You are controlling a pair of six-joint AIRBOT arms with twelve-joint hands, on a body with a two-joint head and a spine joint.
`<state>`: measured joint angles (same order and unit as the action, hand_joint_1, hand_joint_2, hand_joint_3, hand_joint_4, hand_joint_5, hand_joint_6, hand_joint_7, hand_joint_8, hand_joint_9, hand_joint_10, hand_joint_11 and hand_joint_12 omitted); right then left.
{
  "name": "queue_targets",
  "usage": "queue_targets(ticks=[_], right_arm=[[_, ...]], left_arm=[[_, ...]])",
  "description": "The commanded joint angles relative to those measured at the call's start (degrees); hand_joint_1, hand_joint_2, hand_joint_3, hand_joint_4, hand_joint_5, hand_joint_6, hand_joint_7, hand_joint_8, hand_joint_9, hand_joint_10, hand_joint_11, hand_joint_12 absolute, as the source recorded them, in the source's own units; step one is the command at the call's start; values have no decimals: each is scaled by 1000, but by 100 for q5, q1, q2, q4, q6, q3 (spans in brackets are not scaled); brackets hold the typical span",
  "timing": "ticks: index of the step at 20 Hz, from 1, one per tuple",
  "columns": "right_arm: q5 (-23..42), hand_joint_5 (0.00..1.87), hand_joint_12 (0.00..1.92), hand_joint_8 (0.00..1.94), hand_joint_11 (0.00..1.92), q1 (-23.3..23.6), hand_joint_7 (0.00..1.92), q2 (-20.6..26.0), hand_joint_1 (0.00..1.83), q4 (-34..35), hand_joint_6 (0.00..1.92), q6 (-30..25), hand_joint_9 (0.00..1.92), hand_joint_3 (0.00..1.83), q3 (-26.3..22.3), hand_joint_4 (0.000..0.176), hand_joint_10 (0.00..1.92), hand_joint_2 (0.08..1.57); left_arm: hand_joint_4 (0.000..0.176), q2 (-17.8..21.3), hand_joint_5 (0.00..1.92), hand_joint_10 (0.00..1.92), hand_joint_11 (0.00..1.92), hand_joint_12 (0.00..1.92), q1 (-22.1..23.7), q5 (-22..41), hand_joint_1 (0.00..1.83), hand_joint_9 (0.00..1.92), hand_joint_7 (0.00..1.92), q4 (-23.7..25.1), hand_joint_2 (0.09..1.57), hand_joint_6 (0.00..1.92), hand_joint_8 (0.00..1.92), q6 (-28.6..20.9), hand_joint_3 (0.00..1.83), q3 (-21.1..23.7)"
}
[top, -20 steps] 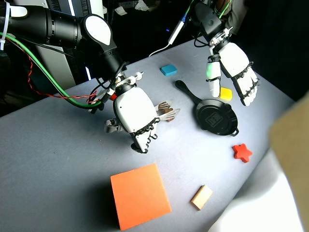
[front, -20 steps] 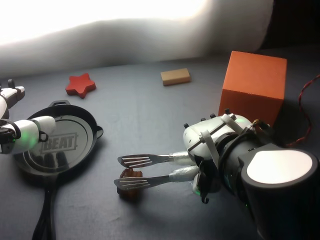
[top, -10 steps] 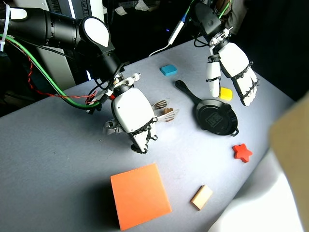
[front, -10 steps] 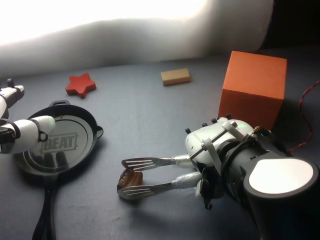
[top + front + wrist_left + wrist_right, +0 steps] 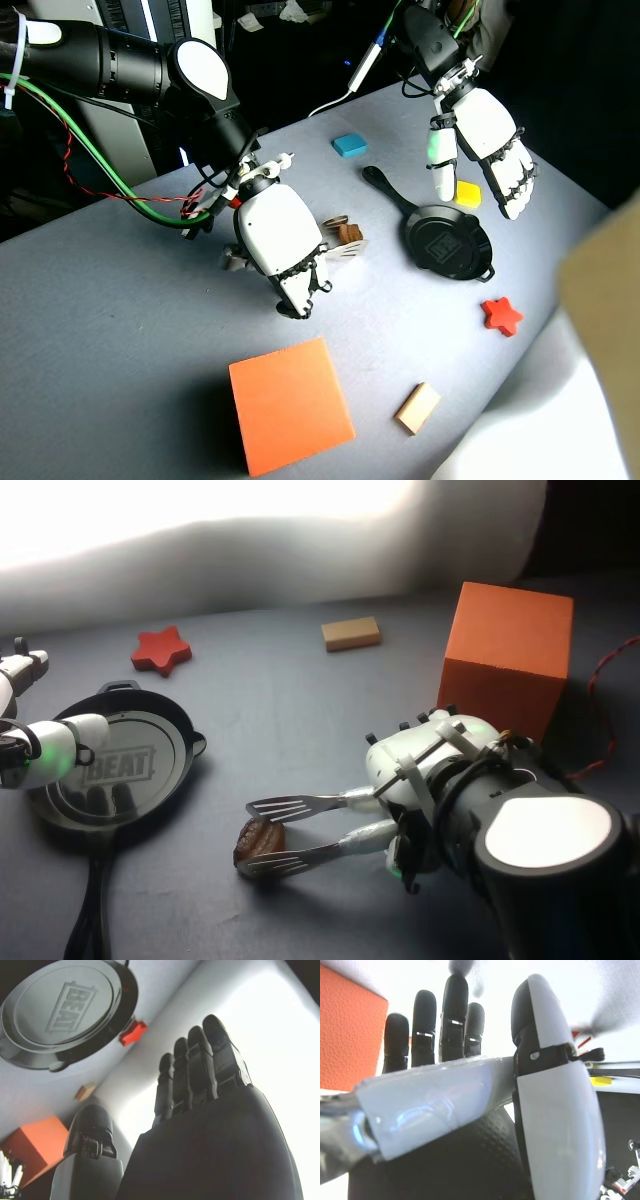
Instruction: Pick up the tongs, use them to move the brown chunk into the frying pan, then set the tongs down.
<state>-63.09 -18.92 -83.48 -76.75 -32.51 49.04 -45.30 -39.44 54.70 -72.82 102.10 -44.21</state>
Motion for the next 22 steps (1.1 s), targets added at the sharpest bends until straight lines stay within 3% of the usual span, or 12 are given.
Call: queue_targets(ticks=[1,4,5,6,8,12,14,16,22], right_arm=[[-19,534,1666,378,115,51,762,-19,1044,-339,650,-11,504,0,12,0,872,1096],[-12,688,1639,342,202,95,872,-107,1013,-341,550,-8,616,0,51,0,821,1118],[-8,798,1635,360,281,100,958,-140,1088,-342,1075,-8,689,23,82,0,837,1166],[-7,866,1696,801,398,100,1032,-168,1191,-346,1179,-8,833,0,116,0,941,1141],[-7,885,1699,885,445,90,1046,-201,1210,-350,1160,0,882,0,166,0,966,1127],[-6,995,1680,831,506,85,1096,-174,1227,-351,1004,26,975,0,172,24,936,1091],[-6,1015,1698,770,543,78,1130,-168,1235,-352,976,27,1021,0,175,21,935,1078],[1,1014,1729,665,584,81,1191,-168,1245,-358,978,32,1065,0,175,1,926,1066],[2,1012,1717,582,660,103,1227,-153,1247,-389,1007,51,1113,1,184,0,904,1060]], left_arm=[[33,64,117,3,0,522,41,482,14,161,171,316,1295,2,1,-2,0,-8],[26,64,148,5,0,531,47,481,72,173,188,316,1287,11,5,-2,0,-4],[32,64,137,4,0,527,49,481,32,173,185,316,1289,5,3,-2,0,-3],[28,64,130,0,0,524,52,481,22,166,176,316,1293,1,0,-2,1,-3],[27,64,144,2,0,526,65,481,45,170,182,315,1291,6,2,-2,0,-3],[22,63,166,0,0,537,66,481,44,188,200,315,1288,0,1,-2,1,-6],[25,63,154,0,0,520,61,481,59,179,190,312,1291,0,0,-1,1,-8],[22,62,155,2,0,516,52,481,57,175,193,312,1292,1,1,-1,0,-12],[27,62,142,0,0,522,45,481,7,165,180,310,1293,1,0,-1,1,-24]])
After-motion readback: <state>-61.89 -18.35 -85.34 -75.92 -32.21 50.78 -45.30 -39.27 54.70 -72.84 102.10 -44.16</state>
